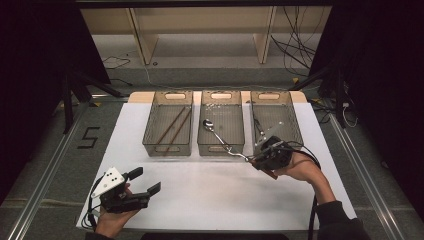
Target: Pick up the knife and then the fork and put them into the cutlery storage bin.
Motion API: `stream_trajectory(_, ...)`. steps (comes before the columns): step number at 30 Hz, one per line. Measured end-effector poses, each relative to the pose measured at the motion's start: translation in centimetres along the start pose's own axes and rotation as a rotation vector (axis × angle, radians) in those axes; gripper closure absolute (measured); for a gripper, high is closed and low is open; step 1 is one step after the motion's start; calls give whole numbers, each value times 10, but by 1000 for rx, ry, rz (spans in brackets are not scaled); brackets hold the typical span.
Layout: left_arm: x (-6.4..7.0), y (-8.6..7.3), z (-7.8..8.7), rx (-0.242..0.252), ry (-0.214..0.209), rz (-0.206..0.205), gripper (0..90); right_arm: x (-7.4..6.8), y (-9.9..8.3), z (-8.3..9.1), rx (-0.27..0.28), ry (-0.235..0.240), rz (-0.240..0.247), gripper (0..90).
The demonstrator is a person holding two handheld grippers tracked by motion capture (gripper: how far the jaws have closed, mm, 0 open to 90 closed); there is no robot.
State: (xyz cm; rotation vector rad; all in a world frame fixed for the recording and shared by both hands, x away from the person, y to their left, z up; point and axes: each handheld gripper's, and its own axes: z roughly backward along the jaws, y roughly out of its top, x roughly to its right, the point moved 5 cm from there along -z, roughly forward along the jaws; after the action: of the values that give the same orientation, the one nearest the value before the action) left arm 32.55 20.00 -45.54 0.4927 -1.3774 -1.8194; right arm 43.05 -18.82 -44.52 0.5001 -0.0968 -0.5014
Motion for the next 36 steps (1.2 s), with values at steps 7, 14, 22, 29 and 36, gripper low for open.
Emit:
stream_trajectory(7, 0, 0, 0, 4, -1, 6, 160, 20, 4, 15, 104, -60, -132, 773)
stream_trajectory(14, 0, 0, 0, 4, -2, 8, 160, 34, 10, 26, 164, -108, -222, 773)
stream_trajectory(22, 0, 0, 0, 4, -2, 7, 160, 54, 19, 37, 200, -160, -299, 773)
stream_trajectory(29, -1, 0, 0, 3, -3, 6, 160, 69, 21, 41, 191, -199, -339, 774)
stream_trajectory(36, 0, 0, 0, 4, -3, 8, 160, 85, 25, 46, 214, -238, -400, 773)
